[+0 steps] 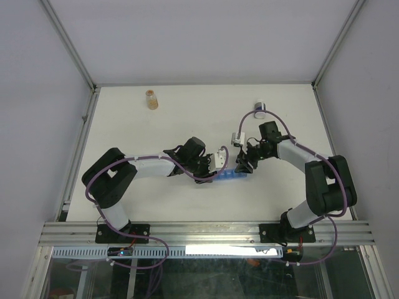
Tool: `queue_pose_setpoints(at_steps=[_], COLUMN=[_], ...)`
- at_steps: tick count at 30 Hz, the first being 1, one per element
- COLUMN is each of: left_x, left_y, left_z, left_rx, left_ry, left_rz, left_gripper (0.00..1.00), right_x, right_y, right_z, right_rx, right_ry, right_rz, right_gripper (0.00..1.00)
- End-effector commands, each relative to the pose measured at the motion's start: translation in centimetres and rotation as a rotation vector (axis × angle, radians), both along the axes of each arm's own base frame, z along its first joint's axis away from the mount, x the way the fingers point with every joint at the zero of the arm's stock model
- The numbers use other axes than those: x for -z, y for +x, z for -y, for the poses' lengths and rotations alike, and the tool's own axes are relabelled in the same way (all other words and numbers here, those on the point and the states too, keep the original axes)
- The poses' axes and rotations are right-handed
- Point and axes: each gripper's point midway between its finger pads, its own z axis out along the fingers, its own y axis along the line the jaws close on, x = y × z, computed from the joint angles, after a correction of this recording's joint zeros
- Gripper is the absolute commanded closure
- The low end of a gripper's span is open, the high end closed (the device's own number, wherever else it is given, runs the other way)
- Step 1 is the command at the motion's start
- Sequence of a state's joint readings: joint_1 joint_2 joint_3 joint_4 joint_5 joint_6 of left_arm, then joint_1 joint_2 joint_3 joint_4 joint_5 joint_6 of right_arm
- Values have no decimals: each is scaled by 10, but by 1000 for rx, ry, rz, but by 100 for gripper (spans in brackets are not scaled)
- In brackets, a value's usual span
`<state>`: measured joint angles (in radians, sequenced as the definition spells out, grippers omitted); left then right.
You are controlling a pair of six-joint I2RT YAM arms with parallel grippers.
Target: Sort the pills into containers
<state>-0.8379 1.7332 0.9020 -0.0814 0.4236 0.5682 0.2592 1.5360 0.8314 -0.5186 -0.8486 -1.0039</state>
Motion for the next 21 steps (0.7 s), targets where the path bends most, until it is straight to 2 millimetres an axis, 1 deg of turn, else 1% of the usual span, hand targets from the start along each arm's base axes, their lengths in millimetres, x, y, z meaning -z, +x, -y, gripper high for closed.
queue_pose_setpoints(at_steps=[1, 4, 12, 14, 21], left_x=[-22, -21, -21, -21, -21], left_y=[-2, -2, -2, -2, -1], left_z=[14, 14, 14, 14, 15], left_rx=[53, 53, 52, 53, 52], left_ry=[-69, -66, -65, -64, -64], left_rz=[36, 34, 32, 31, 30], left_gripper=[63, 63, 64, 64, 64], right_x=[-27, -30, -25, -22, -5], right_y=[31, 38, 54, 56, 57], right_z=[-3, -3, 3, 4, 6], right_rx=[83, 135, 243, 255, 261], right_ry=[41, 46, 8, -2, -70], right_rz=[94, 83, 84, 85, 75], right_gripper=[48, 48, 53, 54, 55])
